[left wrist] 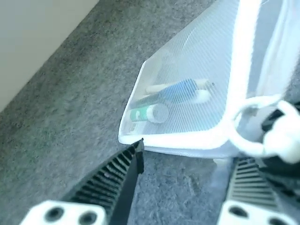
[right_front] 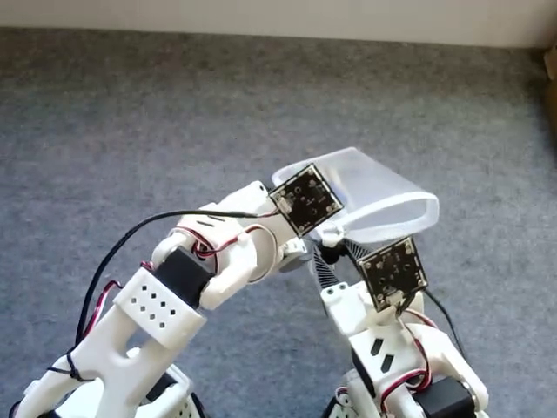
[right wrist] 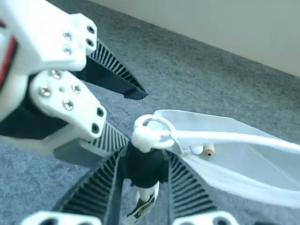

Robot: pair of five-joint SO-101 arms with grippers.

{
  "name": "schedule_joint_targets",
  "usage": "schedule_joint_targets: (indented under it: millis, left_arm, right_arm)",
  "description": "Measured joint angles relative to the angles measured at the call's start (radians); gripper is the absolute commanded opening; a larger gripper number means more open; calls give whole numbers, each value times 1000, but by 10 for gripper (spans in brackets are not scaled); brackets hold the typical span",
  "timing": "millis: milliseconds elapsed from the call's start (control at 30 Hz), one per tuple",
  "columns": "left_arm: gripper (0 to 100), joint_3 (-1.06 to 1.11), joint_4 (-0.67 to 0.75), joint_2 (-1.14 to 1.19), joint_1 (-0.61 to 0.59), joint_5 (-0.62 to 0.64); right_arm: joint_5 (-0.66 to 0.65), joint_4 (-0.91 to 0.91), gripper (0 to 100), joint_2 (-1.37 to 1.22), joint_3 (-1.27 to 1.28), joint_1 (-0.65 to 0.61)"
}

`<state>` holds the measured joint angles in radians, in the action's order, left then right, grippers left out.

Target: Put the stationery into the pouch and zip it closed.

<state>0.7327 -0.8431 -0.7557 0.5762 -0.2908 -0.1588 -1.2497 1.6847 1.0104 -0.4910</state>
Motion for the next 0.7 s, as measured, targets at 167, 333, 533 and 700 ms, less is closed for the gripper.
schedule_joint_targets:
  millis: [167,333,533,700]
  left_arm:
    - [284,74,98,0,32,12]
    - [191,147,213,-2,52,14]
    - [87,218,350,0,71,14]
    - [7,264,431,0,84,15]
  right_arm:
    - [0,-18,5,0,-2,0]
    - [0,-23,5,0,-2,0]
    - [0,-44,5,0,-2,14]
    - [0,-46,5,0,2,107]
